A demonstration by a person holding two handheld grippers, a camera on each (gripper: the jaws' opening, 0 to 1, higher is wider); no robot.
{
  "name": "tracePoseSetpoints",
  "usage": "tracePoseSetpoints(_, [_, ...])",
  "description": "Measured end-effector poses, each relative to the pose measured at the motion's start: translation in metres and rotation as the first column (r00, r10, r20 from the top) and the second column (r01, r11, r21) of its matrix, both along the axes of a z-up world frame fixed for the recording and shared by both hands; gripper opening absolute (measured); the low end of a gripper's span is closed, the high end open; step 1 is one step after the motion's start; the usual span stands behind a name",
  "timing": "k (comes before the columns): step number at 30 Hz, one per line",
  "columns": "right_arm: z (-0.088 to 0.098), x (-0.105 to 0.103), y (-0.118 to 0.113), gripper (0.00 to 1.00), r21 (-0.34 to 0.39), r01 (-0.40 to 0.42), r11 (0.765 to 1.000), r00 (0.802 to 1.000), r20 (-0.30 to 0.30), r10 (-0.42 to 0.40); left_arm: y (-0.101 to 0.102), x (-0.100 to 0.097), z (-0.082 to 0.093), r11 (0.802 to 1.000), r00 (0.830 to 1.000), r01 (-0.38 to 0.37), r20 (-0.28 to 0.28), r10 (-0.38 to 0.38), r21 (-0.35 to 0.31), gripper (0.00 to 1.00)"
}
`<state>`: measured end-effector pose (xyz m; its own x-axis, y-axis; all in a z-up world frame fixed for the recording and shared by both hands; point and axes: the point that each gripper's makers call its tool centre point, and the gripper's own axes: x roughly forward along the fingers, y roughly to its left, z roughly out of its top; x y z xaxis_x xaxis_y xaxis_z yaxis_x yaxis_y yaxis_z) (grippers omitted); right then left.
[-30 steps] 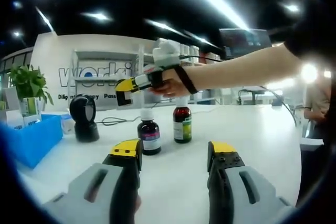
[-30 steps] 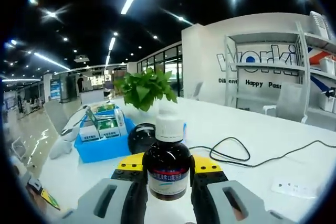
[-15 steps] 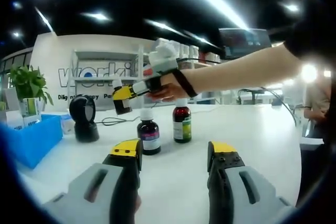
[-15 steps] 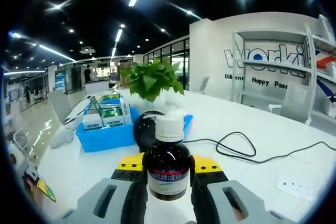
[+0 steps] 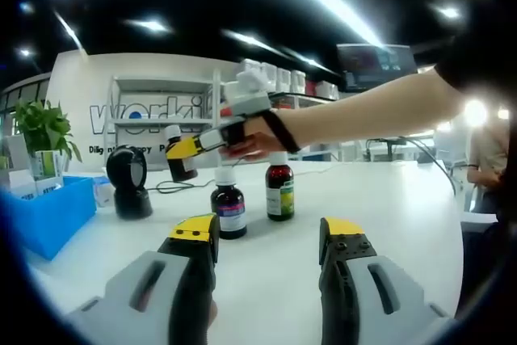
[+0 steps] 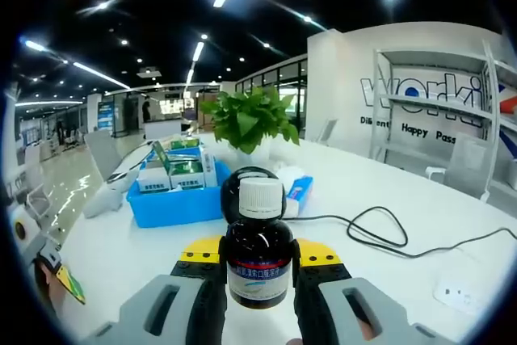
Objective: Rotate the medicine bottle to make it face forward pick up the medicine bottle inspect the drug traceability code place the medicine on the table
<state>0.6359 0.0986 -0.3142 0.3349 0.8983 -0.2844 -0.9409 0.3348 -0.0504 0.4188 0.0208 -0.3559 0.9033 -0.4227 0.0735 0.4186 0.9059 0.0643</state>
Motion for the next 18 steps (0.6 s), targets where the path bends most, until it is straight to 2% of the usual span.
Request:
tracePoseSetpoints(6, [-0.005,-0.002,0.000,0.27,-0.003,-0.016,1.000,1.000,-0.005,0.016,0.000,0.001,0.000,1.000,1.000,0.003,0.000,-0.003,0.001,0.41])
tracePoseSetpoints(12, [-0.007,0.002,0.000,0.27,0.032,-0.052,0.998,0.999,-0.005,0.052,0.000,0.002,-0.002,1.000,1.000,0.006,-0.002,-0.006,0.004,0.41])
tracePoseSetpoints(18, [-0.004,0.010,-0.004,0.27,0.090,-0.025,0.996,0.998,-0.055,0.030,-0.001,0.002,-0.002,1.000,1.000,0.008,-0.004,-0.008,0.006,0.41])
